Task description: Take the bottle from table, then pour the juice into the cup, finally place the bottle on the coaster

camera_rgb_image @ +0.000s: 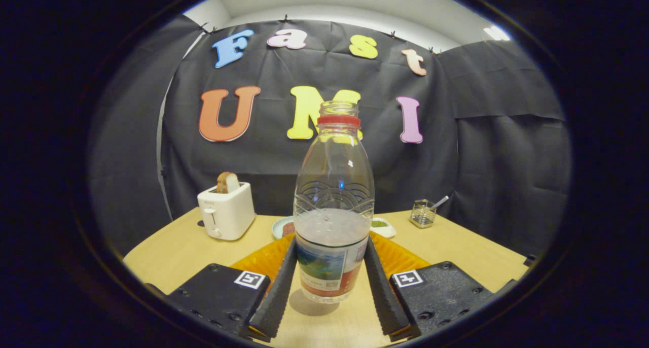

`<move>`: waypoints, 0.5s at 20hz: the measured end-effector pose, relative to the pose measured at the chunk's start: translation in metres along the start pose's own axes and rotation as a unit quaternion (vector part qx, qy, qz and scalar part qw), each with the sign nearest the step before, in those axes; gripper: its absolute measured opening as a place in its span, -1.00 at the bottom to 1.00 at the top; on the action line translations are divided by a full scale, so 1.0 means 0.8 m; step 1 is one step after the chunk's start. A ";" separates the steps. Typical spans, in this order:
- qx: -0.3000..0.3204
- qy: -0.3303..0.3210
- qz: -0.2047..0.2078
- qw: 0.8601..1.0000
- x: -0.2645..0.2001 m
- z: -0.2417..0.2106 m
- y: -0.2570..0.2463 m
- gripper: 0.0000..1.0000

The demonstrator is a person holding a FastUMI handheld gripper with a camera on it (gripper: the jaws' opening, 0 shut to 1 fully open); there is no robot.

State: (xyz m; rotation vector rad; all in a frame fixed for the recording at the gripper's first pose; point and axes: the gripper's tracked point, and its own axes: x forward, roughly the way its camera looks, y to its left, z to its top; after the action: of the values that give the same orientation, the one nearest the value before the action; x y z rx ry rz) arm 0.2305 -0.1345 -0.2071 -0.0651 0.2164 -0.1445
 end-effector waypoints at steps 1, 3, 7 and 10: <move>0.006 0.002 0.003 1.000 0.011 -0.012 0.002 0.54; 0.028 0.008 0.017 0.999 0.028 -0.033 0.013 0.54; 0.017 0.026 0.018 0.999 0.049 -0.073 0.015 0.53; 0.009 0.039 0.020 0.999 0.057 -0.091 0.019 0.54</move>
State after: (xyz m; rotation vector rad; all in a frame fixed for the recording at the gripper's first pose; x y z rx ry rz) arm 0.2605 -0.1302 -0.2888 -0.0379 0.2944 -0.1087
